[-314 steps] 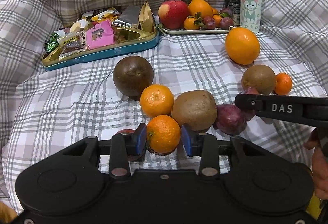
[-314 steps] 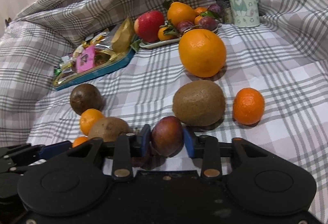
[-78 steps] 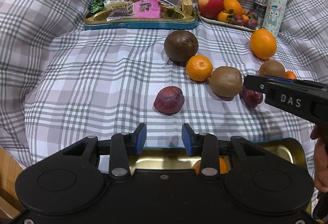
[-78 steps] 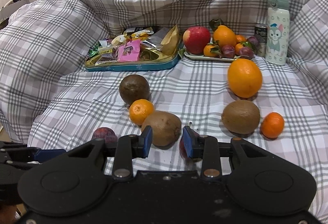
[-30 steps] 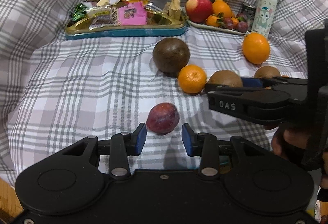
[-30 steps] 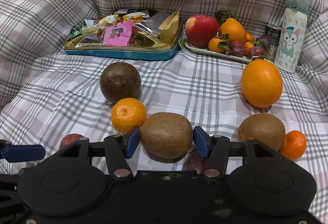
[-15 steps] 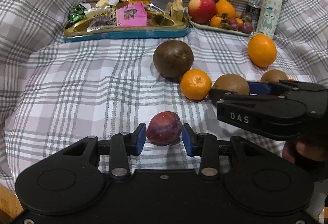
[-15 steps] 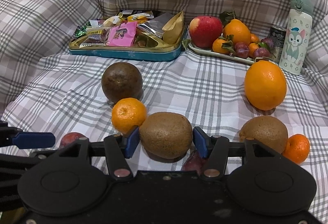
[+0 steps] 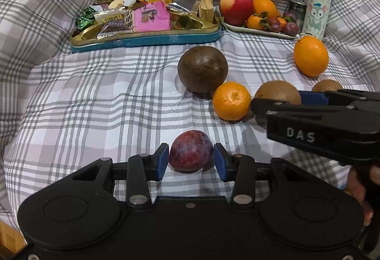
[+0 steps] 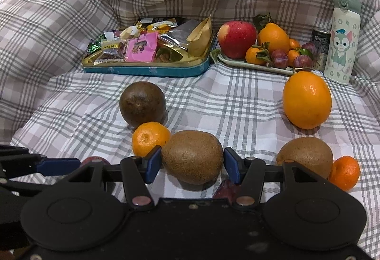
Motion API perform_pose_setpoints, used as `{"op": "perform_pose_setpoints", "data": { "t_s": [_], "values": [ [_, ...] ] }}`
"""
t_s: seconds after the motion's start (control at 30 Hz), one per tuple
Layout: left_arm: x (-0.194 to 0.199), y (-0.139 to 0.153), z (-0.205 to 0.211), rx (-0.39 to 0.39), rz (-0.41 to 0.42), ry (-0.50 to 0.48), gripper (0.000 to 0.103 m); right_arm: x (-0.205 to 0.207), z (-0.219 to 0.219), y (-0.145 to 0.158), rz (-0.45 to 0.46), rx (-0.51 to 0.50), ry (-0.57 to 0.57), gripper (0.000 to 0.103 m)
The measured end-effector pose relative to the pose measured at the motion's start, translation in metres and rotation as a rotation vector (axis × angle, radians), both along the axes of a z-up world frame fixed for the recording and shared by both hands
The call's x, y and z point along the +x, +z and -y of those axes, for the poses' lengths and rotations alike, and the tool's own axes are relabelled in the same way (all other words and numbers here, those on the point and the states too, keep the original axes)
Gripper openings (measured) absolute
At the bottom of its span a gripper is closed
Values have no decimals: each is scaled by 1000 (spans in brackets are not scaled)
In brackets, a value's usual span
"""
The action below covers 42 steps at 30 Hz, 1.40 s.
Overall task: Organize fruits
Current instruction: 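Close left gripper on the red plum, then carry the plum in left gripper and kiwi in right gripper toward the tray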
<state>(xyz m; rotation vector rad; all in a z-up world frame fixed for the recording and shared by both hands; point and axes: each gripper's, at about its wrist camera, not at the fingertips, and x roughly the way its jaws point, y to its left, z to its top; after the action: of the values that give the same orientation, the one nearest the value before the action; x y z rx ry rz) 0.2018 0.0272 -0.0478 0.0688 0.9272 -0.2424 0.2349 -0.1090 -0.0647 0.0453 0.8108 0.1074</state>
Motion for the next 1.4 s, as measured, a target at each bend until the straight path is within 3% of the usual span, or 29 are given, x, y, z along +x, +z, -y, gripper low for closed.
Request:
{"op": "perform_pose_setpoints", "data": {
  "t_s": [0.17, 0.6, 1.03, 1.4],
  "values": [
    [9, -8, -2, -22, -47, 16, 51, -2, 1, 6, 11, 13, -3, 58],
    [8, -2, -9, -93, -45, 66, 48, -30, 15, 31, 40, 51, -21, 58],
    [-56, 41, -14, -25, 39, 26, 48, -100, 42, 60, 48, 82, -40, 58],
    [-132, 48, -11, 3, 37, -2, 48, -182, 51, 70, 58, 75, -9, 58]
  ]
}}
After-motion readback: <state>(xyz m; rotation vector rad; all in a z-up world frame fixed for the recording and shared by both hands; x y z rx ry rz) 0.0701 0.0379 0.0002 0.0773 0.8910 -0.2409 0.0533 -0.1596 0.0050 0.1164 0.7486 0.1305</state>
